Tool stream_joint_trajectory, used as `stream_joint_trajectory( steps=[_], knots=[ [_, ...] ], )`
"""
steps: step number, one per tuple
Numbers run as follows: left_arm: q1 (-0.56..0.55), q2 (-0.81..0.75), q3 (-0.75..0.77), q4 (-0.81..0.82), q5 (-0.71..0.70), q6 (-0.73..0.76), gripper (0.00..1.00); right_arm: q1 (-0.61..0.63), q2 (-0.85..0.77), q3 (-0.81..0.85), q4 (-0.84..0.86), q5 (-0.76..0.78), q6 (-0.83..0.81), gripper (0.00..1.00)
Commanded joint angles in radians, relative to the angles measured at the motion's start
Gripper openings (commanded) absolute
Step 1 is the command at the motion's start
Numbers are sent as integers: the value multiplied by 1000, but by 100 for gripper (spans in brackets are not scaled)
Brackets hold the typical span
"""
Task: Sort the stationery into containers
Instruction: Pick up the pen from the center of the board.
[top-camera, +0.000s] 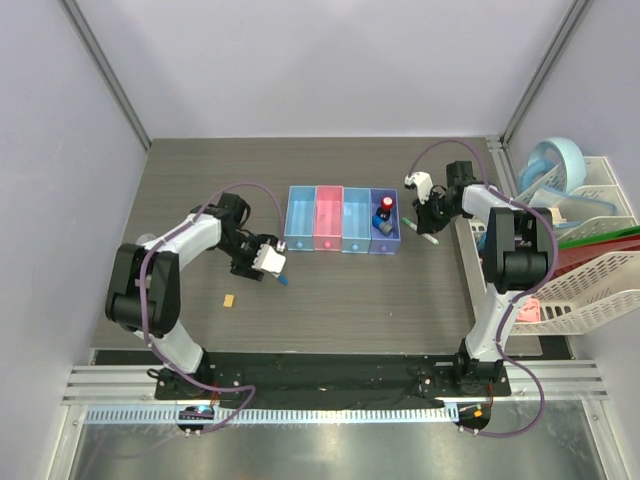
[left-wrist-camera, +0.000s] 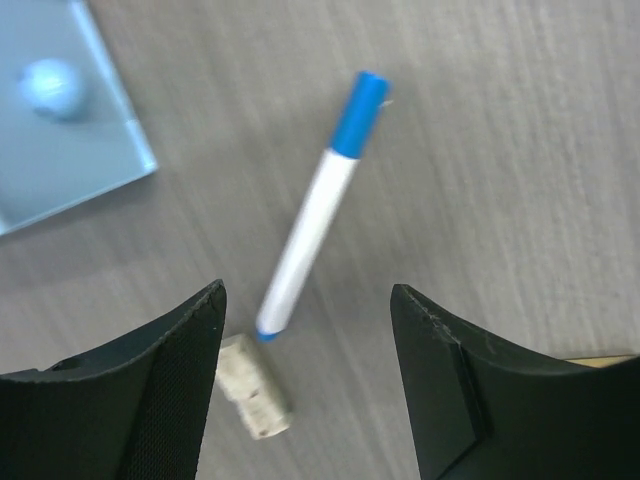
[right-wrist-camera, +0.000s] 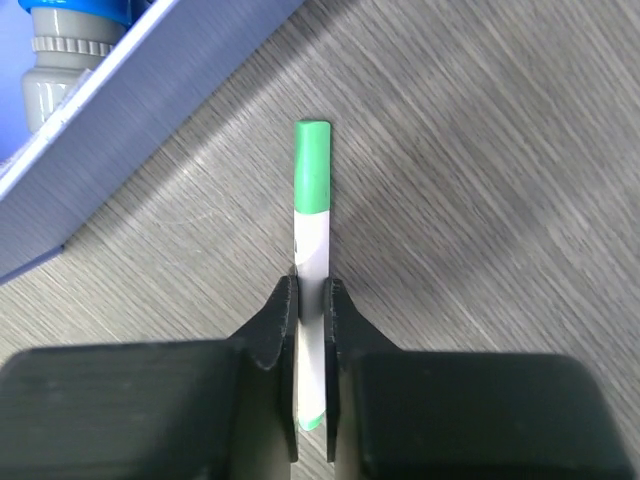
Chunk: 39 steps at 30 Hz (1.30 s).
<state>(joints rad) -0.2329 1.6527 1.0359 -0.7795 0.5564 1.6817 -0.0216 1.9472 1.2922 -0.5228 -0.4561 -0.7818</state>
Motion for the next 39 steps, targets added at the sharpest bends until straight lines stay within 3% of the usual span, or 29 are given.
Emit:
stream_joint_trajectory(
  steps=[1,10,13,19,22,23,25,32,39],
  knots=[
    [-26,32,38,-106,-24,41,67,5,25,-27,-91,13,15,3],
    [-40,81,21,-78,-76,35,63,5,-11,-7,-92,14,26,1],
    [-51,99,15,-57,-84,24,56,5,-45,16,-105,2,32,1],
    [-75,154,26,-40,-111,-14,37,5,-143,56,-144,-47,52,1],
    [-89,167,42,-43,-111,-51,22,6,-215,59,-146,-72,78,1],
    [-94,168,44,-43,-124,-57,12,6,-232,61,-144,-84,87,1],
    [-109,168,49,-47,-138,-91,0,6,-280,71,-144,-92,122,1],
    [-125,112,99,-134,-112,-168,0,14,-399,102,-85,-142,283,1],
    [-125,6,214,-230,88,-298,0,74,-452,32,127,-188,565,1]
  ],
)
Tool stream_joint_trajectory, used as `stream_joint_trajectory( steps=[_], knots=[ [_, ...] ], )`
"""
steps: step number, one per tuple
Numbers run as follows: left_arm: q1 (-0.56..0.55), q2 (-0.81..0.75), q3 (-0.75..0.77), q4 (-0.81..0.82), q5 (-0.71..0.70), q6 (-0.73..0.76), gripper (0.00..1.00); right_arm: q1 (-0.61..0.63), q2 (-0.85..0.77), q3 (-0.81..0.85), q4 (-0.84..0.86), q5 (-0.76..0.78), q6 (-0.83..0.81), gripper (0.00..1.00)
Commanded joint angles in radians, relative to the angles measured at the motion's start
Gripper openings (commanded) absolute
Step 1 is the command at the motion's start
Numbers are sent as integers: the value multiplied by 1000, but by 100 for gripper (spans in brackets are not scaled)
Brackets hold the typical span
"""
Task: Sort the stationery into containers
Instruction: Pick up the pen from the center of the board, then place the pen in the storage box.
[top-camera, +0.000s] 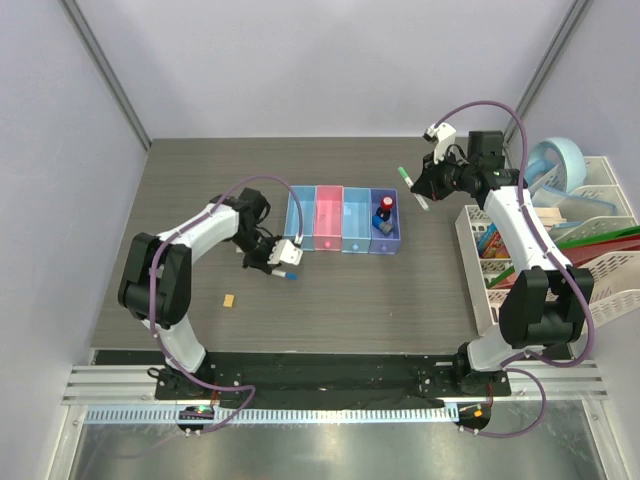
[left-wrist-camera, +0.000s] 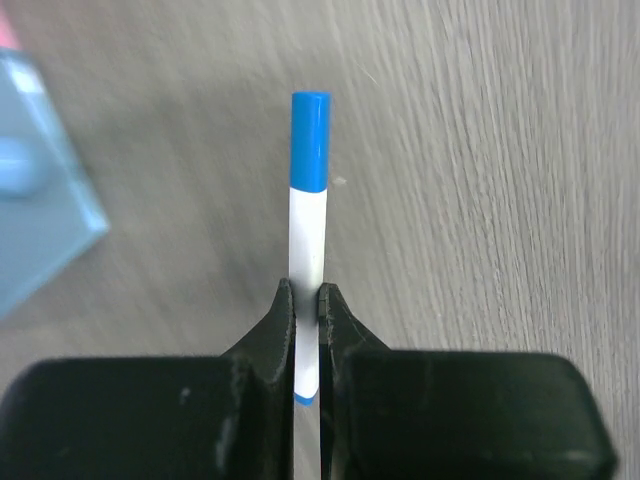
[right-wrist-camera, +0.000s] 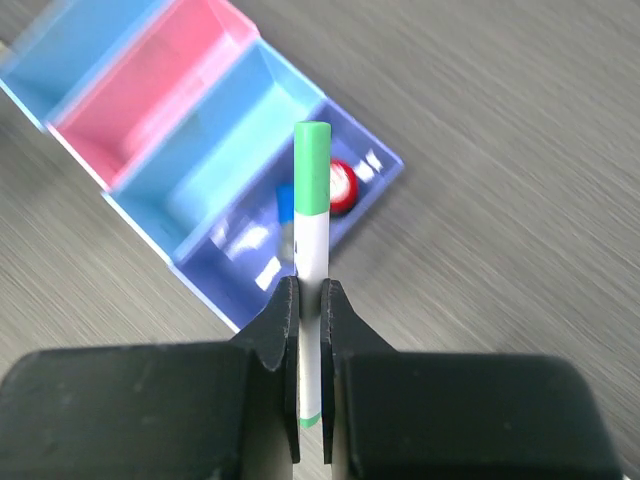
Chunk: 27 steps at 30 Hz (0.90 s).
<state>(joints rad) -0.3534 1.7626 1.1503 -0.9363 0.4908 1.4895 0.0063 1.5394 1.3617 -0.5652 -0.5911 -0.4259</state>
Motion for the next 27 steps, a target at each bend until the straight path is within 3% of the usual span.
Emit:
stream_joint_trajectory(
  steps=[1,6,11,13,18,20,27],
  knots=[
    [-4,-110,117,-79,222,-129,0,79,-48,-52,230,-44,242,1],
    [-4,-138,200,16,435,-386,0,178,-39,-136,399,4,418,1],
    [-7,-190,118,460,581,-768,0,212,24,-174,543,-15,542,1],
    [-9,-174,126,528,614,-912,0,213,63,-173,550,-21,556,1],
    [-21,-149,54,957,552,-1273,0,222,106,-202,561,-13,543,1],
    [-25,-134,46,1030,490,-1394,0,230,132,-210,591,-9,538,1],
    [-52,-104,35,1235,286,-1598,0,276,197,-205,599,22,513,1]
  ],
)
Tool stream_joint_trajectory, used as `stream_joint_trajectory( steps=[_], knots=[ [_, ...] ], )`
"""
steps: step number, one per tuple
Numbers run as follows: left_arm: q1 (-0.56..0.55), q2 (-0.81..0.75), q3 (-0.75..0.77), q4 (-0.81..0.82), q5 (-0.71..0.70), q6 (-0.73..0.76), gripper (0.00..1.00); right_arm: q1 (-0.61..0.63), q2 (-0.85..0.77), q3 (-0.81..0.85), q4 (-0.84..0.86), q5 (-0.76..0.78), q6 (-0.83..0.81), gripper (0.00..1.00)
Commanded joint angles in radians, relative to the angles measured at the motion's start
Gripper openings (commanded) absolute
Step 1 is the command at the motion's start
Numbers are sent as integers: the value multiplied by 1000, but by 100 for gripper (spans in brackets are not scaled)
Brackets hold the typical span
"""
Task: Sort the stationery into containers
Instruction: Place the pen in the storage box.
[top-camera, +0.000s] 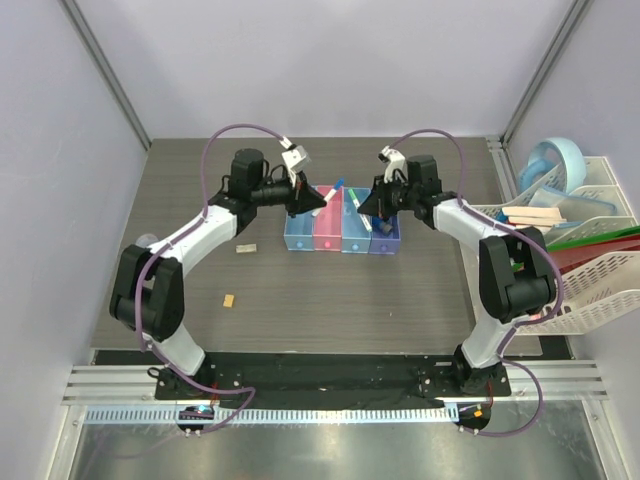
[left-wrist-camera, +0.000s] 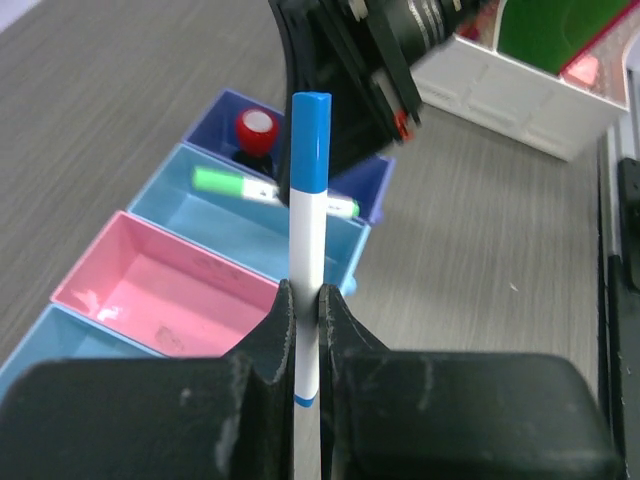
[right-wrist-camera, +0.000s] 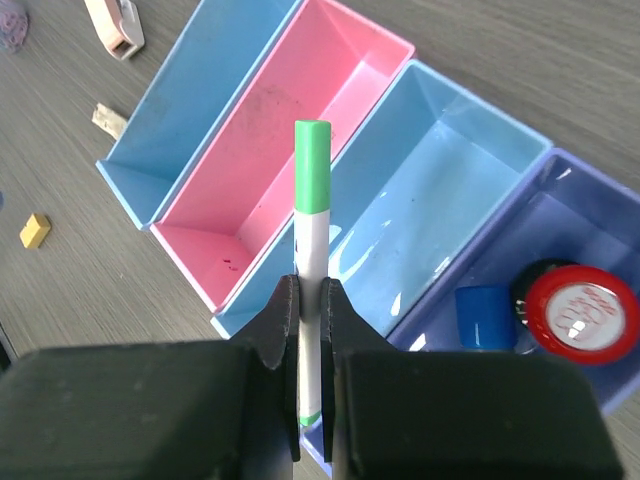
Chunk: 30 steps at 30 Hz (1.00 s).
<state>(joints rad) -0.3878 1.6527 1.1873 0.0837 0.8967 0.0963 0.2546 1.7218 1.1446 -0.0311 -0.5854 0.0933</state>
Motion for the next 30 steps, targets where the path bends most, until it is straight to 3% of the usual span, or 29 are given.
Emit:
stream_joint_trajectory(
  steps=[1,9,10,14,17,21,25,30],
  knots=[
    [-25,12,-2,226,-130,-208,0,31,21,17,65,19,-9,1],
    [-71,33,-11,214,-252,-201,0,38,71,32,45,58,-61,3],
    [-78,36,-12,214,-255,-201,0,38,76,29,40,58,-70,7],
    [-92,44,-11,209,-274,-199,0,38,79,46,2,53,-89,41],
    [-97,42,-14,208,-289,-201,0,38,50,67,-24,62,-136,52],
    [-105,35,-35,241,-327,-227,0,35,-7,104,-79,84,-185,53],
    [-135,35,-34,226,-451,-263,0,6,-74,122,-131,116,-216,53],
    [-163,48,-17,220,-505,-326,0,-84,-165,135,-138,208,-234,52]
  ],
)
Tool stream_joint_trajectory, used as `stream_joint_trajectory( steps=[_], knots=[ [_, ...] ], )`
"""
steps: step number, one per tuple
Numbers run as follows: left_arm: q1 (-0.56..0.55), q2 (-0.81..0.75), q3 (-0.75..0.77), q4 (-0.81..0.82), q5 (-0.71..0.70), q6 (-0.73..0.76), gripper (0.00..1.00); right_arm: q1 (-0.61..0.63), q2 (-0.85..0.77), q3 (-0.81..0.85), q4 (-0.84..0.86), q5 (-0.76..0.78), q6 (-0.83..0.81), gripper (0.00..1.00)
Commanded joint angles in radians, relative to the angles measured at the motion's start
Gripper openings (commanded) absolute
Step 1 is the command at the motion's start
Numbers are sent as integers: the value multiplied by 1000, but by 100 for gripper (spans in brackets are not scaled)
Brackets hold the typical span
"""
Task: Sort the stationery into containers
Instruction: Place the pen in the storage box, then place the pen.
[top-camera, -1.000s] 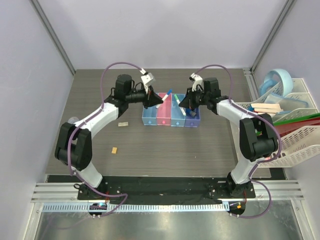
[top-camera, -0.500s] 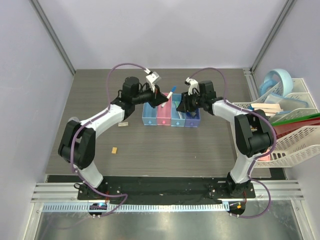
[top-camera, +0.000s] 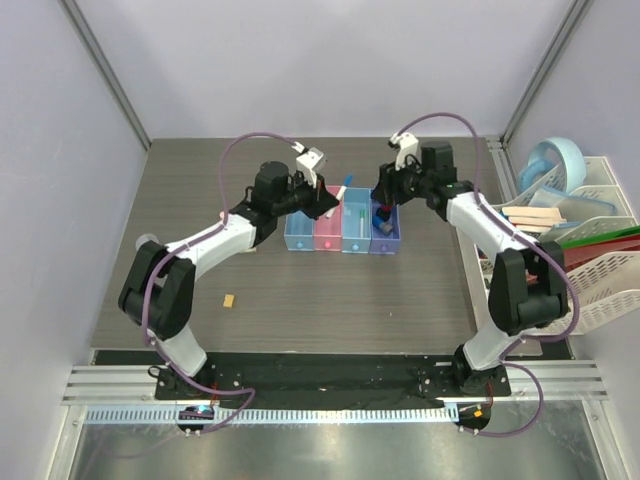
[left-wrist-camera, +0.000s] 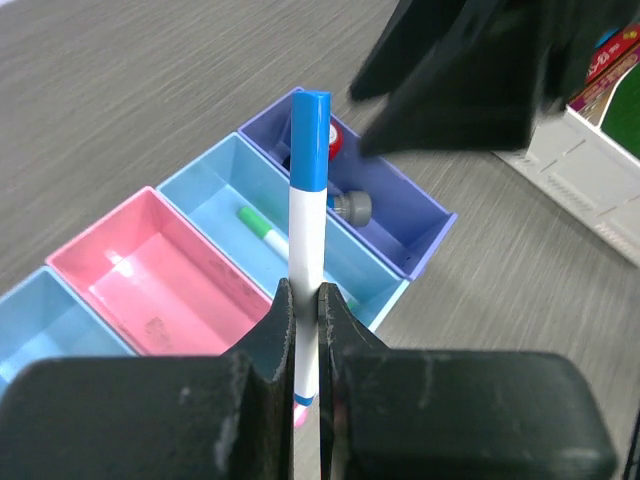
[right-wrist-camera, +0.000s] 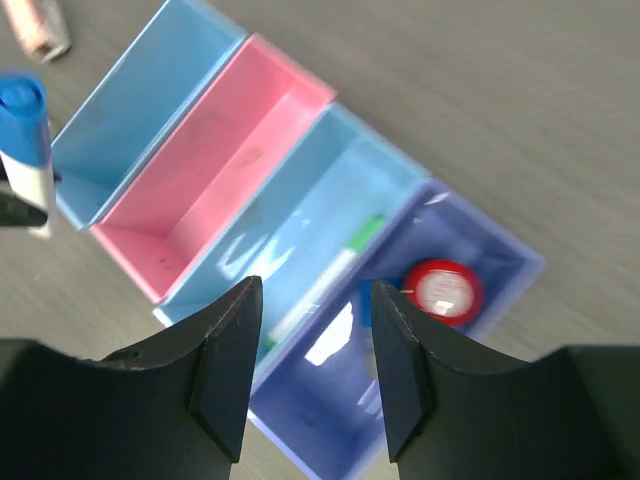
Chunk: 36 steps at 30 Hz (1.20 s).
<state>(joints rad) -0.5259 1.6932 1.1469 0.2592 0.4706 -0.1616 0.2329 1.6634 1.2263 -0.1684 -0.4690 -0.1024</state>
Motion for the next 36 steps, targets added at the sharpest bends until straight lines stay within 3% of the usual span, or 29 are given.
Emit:
stream_joint_trajectory(
  steps=[1,10,18,22,23,24,26,33,36],
  knots=[
    [-29,20,34,45,-87,-85,0,-72,-120,50,3,110,-46,52],
    [-75,167,100,71,-72,-236,0,-102,-301,-45,17,191,-115,52],
    [-75,316,192,68,-56,-250,0,-118,-386,-114,0,204,-148,52],
    [-74,324,203,66,-56,-233,12,-124,-401,-131,-9,198,-151,52],
    [-74,322,203,66,-56,-228,19,-124,-404,-133,-10,194,-151,52],
    [-74,319,200,68,-53,-220,39,-124,-404,-134,-11,194,-152,52],
    [-74,303,192,75,-37,-213,48,-126,-406,-139,-14,191,-152,53],
    [-42,169,191,-7,17,-149,61,-130,-412,-154,-20,179,-155,53],
    [-5,13,134,-125,16,5,61,-130,-419,-151,-57,141,-187,53]
  ],
)
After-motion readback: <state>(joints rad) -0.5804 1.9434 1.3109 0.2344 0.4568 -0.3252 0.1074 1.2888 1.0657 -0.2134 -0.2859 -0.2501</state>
